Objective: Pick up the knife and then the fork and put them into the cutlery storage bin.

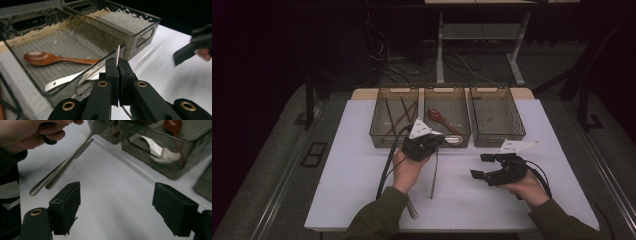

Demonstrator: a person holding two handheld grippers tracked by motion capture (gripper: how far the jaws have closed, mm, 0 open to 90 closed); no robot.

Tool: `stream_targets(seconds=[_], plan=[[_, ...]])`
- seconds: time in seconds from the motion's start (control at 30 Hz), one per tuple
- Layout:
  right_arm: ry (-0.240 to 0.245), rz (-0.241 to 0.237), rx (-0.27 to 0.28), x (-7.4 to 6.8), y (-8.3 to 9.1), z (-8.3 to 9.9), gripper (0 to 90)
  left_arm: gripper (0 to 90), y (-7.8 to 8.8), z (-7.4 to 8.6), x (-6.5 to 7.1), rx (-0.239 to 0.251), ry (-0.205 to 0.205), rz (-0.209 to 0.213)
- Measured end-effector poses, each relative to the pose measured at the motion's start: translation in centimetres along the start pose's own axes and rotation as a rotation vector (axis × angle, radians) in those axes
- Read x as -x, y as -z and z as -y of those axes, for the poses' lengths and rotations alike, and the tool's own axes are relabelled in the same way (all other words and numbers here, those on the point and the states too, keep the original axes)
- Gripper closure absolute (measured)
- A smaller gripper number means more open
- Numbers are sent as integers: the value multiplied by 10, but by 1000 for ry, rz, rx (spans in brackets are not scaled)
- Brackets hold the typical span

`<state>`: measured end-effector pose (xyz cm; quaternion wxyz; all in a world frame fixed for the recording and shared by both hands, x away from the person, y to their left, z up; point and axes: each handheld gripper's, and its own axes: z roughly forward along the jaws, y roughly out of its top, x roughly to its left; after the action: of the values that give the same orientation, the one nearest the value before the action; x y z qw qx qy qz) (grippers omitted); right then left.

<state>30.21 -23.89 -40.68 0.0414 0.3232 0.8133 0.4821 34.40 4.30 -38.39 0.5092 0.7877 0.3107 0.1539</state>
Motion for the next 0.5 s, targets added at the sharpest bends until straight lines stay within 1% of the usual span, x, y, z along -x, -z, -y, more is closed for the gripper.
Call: stream_targets(seconds=[0.17, 0.23, 0.33, 0.4, 0.47, 0.5], plan=[[4, -35, 0, -9, -25, -16, 245, 877, -1, -1, 3, 16, -20, -5], [11, -52, 3, -13, -34, -23, 254, 877, -1, -1, 4, 21, -18, -6], [9, -69, 1, -20, -49, -31, 269, 877, -1, -1, 5, 28, -18, -6], [4, -75, -3, -23, -60, -34, 292, 877, 0, -2, 6, 30, -19, -5], [-3, -95, 2, -24, -71, -35, 331, 877, 0, -2, 6, 40, -13, 0], [-28, -107, -5, -24, -74, -35, 359, 877, 1, -2, 6, 40, -16, -1]])
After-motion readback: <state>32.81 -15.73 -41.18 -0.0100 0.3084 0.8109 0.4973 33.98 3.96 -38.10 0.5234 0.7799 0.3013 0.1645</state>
